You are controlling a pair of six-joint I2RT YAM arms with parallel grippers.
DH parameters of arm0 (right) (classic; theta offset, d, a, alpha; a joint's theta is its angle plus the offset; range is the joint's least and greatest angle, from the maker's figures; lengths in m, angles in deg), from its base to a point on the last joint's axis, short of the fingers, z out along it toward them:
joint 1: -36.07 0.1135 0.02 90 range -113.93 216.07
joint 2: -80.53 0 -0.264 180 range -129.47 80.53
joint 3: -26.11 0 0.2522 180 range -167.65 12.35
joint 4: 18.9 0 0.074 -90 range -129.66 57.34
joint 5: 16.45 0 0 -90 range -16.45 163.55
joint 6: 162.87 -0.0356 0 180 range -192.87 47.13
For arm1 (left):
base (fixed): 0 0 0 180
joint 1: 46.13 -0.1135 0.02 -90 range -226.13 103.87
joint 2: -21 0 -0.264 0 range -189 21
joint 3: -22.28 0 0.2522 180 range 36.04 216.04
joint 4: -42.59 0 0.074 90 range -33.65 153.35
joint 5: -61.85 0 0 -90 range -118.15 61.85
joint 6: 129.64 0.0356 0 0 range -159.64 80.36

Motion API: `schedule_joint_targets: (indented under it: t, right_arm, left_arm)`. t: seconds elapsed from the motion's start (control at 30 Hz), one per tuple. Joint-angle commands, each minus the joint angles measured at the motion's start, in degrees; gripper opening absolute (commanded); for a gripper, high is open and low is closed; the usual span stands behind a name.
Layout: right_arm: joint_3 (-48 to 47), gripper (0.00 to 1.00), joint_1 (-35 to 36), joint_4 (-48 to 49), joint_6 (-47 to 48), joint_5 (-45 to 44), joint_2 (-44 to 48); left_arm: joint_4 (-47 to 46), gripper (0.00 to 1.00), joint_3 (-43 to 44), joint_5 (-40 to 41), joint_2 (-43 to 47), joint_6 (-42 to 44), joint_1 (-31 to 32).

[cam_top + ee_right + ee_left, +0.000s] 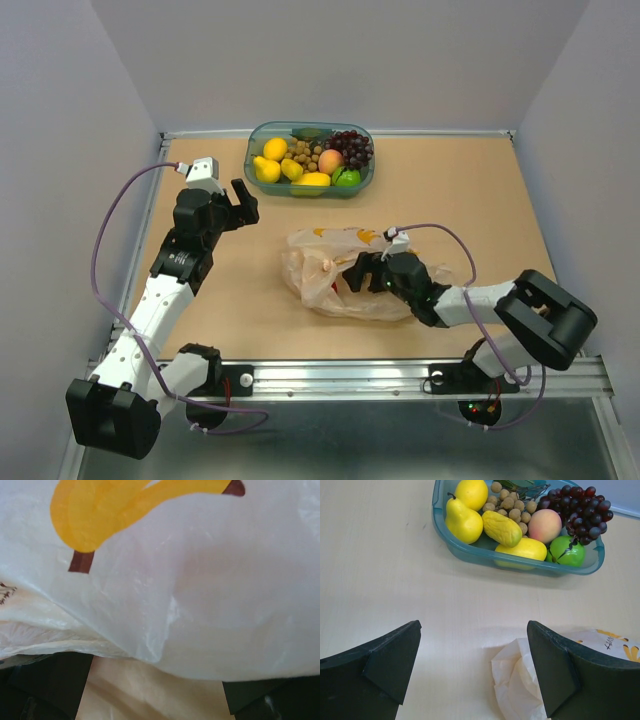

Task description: Untie the knot of the plastic bag and take out the fruit

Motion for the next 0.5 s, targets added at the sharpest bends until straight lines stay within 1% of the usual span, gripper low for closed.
schedule_joint_targets:
  t: [0.0,0.07,0.17,0.23,0.33,0.47]
  right_arm:
    - [1.26,1.0,1.19,21.69,-1.26,-5.85,-4.23]
    - [1.79,1.0,1.63,25.82,-1.17,-8.48,-7.83]
    - [2.23,1.0,2.16,35.12,-1.7,-12.7,-13.11]
    - [1.44,1.0,2.16,37.08,-2.13,-13.94,-15.83]
    - [-0.14,1.0,2.68,40.16,-3.45,-18.49,-20.49]
    - [-2.86,1.0,2.69,43.76,-2.67,-18.87,-26.38]
  left_arm:
    - [-1.78,0.98,-0.42,-0.52,0.75,0.9,0.35]
    - [-1.78,0.98,-0.42,-0.44,0.84,0.98,0.35]
    - [-1.78,0.98,-0.34,-0.44,0.84,0.98,0.35]
    - [-1.86,0.98,-0.51,-0.35,0.67,0.9,0.35]
    - [-1.78,0.98,-0.51,-0.52,0.49,0.81,0.43]
    - [-1.86,0.98,-0.51,-0.96,0.4,0.81,0.43]
